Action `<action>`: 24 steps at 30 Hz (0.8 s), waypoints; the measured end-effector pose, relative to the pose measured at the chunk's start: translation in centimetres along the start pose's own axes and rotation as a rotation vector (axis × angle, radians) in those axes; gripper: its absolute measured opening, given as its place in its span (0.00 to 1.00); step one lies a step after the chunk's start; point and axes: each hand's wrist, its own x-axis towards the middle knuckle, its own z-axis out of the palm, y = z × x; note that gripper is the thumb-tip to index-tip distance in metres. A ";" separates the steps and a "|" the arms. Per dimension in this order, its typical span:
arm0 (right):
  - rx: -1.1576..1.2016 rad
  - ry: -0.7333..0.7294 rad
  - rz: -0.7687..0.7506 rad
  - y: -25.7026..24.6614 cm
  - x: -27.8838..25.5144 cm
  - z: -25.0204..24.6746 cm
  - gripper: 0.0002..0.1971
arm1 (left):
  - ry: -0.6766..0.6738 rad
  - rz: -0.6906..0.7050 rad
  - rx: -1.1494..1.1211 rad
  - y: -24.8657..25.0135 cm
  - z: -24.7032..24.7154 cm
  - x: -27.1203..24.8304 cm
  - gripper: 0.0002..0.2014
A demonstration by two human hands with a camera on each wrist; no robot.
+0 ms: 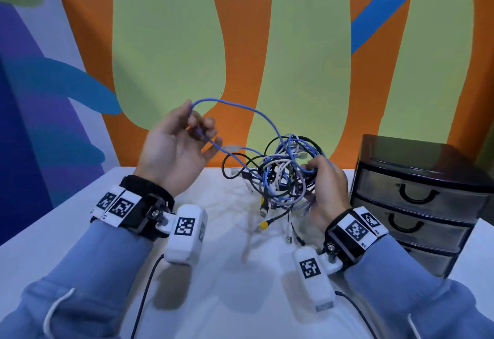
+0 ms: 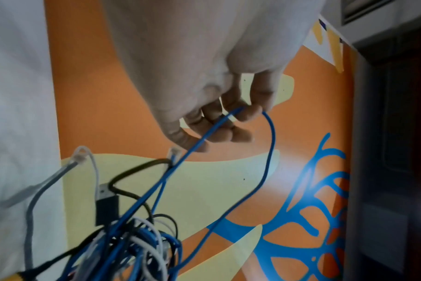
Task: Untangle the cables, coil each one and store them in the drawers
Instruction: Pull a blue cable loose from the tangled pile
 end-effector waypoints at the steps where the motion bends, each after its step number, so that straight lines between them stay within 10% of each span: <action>1: 0.004 0.009 0.010 0.1 0.2 -0.1 0.11 | 0.009 -0.014 -0.042 0.3 -0.1 0.0 0.26; 9: 0.222 0.025 0.010 0.2 0.5 -0.1 0.07 | 0.058 0.016 0.454 1.0 -0.2 -0.2 0.29; 18: 0.073 -0.028 -0.002 0.3 0.0 0.3 0.07 | 0.075 0.152 -0.301 3.5 -2.4 -0.5 0.35; 24: 0.091 0.005 0.014 0.1 -0.3 0.2 0.06 | -0.016 0.085 0.452 2.4 -1.6 -0.4 0.30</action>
